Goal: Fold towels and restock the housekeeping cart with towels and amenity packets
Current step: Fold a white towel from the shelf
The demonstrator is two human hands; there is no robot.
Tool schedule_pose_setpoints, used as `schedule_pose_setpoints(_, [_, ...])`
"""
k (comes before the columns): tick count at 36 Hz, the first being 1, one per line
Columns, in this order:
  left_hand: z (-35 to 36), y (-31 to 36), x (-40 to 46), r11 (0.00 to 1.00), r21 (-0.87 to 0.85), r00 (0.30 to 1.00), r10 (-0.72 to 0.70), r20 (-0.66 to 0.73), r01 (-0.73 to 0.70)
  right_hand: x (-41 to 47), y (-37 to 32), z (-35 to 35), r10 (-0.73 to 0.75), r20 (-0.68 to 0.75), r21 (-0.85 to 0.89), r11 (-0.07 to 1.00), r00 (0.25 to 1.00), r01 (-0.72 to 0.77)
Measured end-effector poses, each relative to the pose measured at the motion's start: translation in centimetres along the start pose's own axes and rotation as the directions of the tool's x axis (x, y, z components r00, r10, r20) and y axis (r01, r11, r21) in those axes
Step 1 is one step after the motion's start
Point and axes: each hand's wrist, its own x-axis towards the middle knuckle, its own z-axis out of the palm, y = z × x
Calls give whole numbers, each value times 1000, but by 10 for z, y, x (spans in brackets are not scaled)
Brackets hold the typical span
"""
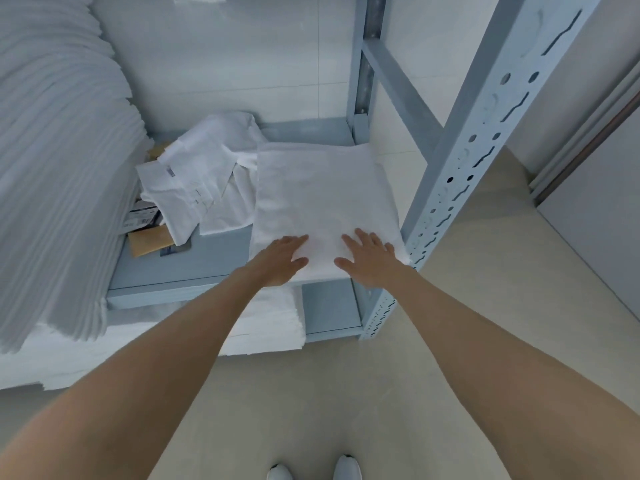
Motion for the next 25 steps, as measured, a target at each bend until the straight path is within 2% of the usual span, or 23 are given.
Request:
schedule_pose_setpoints(3, [-25,0,-24,992,-95,996,-86,-19,84,-12,-18,-27,-3,10,56,998,1000,3])
schedule_pose_setpoints(9, [-83,-12,-71,941,-286,969,-221,-108,183,-21,-54,-91,-114,13,67,991,993,113])
schedule_pose_setpoints(13, [-119,-30,-107,821,-517,925,-356,-131,242,-20,-82,-119,-179,11,48,983,984,179])
schedule_pose_setpoints(17, [-142,-44,-134,691,-669,855,-493,-162,271,-15,-111,-127,-207,57,-20,978,977,209])
schedule_pose_setpoints(20, [-151,-54,-149,579,-760,820,-561,-109,295,-7,-134,-125,-238,86,-78,967,967,244])
schedule_pose_setpoints(23, [-151,-72,-156,581,-757,777,-608,-161,299,5,-159,-119,-271,117,-137,948,955,286])
schedule_pose_setpoints(25, [-148,-84,-156,541,-793,755,-634,-165,281,17,-174,-113,-297,132,-165,934,946,316])
